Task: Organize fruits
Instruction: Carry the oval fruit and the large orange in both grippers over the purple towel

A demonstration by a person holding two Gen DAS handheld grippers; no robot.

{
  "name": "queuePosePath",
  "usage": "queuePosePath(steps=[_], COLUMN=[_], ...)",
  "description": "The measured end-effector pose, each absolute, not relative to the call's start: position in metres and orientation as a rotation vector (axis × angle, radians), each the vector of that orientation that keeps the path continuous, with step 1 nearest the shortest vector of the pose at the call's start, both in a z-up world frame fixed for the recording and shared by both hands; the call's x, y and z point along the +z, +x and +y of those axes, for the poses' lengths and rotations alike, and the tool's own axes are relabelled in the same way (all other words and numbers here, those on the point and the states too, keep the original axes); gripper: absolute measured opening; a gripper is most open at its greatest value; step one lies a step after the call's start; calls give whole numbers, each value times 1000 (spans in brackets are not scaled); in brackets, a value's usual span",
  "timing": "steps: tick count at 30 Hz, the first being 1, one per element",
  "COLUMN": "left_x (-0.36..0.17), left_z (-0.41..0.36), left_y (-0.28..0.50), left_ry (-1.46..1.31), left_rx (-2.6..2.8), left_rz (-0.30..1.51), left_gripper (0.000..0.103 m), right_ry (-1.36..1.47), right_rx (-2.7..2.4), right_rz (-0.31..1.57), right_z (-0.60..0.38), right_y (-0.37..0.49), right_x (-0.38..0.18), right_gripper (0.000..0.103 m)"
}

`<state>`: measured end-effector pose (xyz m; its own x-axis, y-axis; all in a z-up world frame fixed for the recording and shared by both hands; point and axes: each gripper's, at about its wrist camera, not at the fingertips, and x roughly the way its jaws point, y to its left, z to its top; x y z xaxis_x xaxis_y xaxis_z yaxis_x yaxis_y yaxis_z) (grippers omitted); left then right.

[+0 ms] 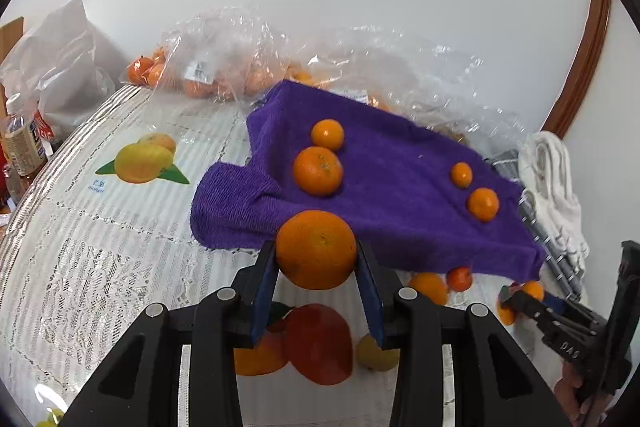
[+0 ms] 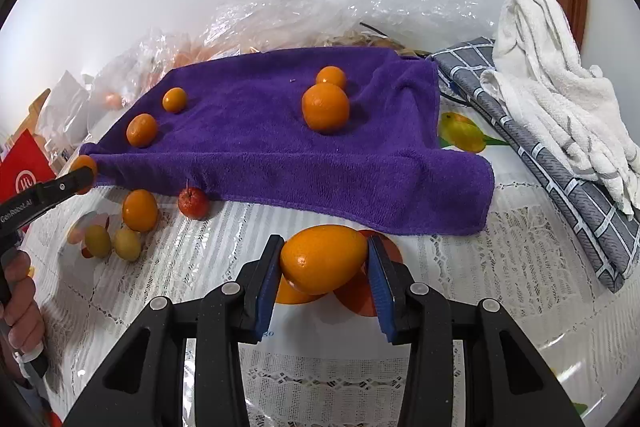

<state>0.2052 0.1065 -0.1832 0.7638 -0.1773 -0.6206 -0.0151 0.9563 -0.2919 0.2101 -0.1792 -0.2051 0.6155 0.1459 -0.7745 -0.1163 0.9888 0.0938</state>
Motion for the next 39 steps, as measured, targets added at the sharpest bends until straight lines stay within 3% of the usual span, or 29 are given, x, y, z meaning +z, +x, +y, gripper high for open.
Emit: queuePosePath(steps=[23, 39], left_x=[-161, -85], left_z=[93, 85], left_y=[190, 219], left_ry=[-222, -214], left_rx=[-94, -103], left_rz=[581, 522], left_gripper=[37, 37], right_ry=[95, 83], right_rx=[143, 163], right_rz=[802, 720], right_z=[-192, -175], right_y=[201, 249], right_x=[-183, -128], right_gripper=[42, 42])
